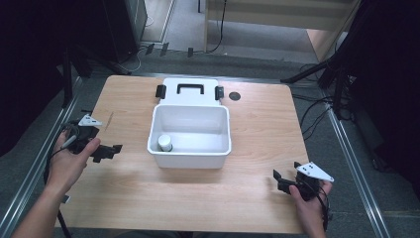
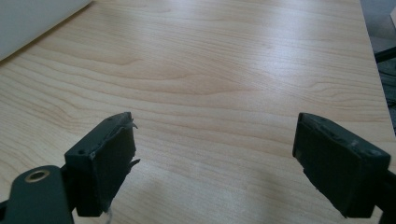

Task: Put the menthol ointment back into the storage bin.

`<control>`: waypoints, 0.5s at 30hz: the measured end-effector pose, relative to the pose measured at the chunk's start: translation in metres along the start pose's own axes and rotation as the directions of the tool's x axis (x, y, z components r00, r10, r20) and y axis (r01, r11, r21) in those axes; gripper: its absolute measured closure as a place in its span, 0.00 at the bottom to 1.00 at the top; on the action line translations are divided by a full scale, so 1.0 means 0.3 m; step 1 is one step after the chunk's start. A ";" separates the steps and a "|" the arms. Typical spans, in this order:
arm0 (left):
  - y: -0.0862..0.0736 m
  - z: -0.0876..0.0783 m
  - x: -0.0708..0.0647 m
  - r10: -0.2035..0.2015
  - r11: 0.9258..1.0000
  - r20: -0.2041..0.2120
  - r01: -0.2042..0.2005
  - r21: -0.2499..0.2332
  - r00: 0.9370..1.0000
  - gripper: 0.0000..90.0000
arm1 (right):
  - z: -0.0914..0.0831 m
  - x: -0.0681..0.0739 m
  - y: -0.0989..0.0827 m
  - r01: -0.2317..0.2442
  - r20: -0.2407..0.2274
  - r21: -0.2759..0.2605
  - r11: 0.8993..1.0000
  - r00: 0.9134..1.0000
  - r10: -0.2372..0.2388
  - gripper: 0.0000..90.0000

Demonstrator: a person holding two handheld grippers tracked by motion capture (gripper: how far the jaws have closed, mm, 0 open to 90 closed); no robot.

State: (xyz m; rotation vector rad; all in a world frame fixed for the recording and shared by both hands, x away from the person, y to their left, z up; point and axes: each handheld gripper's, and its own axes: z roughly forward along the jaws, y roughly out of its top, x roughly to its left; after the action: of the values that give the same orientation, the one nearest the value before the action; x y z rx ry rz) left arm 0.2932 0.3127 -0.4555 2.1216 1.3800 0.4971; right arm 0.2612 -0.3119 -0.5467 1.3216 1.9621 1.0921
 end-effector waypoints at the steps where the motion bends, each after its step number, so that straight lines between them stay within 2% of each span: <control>1: -0.010 0.002 0.000 -0.005 1.000 -0.009 0.004 -0.013 1.000 0.00 | 0.000 0.000 0.000 0.001 0.000 0.000 1.000 1.000 -0.001 0.15; 2: -0.037 0.004 0.000 -0.022 0.999 -0.017 0.022 -0.046 1.000 0.00 | 0.000 0.000 0.000 0.001 0.001 0.000 1.000 1.000 -0.001 0.15; 3: -0.037 0.004 0.000 -0.022 0.999 -0.017 0.022 -0.046 1.000 0.00 | 0.000 0.000 0.000 0.001 0.001 0.000 1.000 1.000 -0.001 0.15; 4: -0.062 0.004 -0.001 -0.030 0.997 -0.028 0.028 -0.077 0.999 0.00 | 0.000 0.000 0.000 0.002 -0.001 0.002 1.000 1.000 -0.002 0.15; 5: -0.062 0.004 -0.001 -0.030 0.997 -0.028 0.028 -0.077 0.999 0.00 | 0.000 0.000 0.000 0.003 -0.001 0.002 1.000 1.000 -0.003 0.15; 6: -0.092 0.004 -0.004 -0.044 0.993 -0.030 0.040 -0.110 0.999 0.00 | 0.001 0.000 0.000 0.003 -0.001 0.002 1.000 1.000 -0.003 0.15; 8: -0.120 0.007 -0.006 -0.057 0.989 -0.039 0.051 -0.140 0.998 0.00 | 0.001 0.000 0.000 0.003 0.000 0.004 1.000 1.000 -0.003 0.15; 11: -0.159 0.013 -0.008 -0.072 0.984 -0.049 0.063 -0.164 0.996 0.00 | 0.001 0.000 0.000 0.003 0.001 0.004 1.000 1.000 -0.003 0.15; 15: -0.218 0.018 -0.011 -0.099 0.972 -0.067 0.083 -0.218 0.993 0.00 | 0.001 0.001 0.000 0.006 0.003 0.006 1.000 1.000 -0.006 0.15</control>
State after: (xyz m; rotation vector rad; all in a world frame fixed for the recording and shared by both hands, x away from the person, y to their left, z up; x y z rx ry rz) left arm 0.2486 0.3290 -0.5007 1.8748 1.3915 0.6660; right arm 0.2614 -0.3115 -0.5468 1.3192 1.9676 1.0818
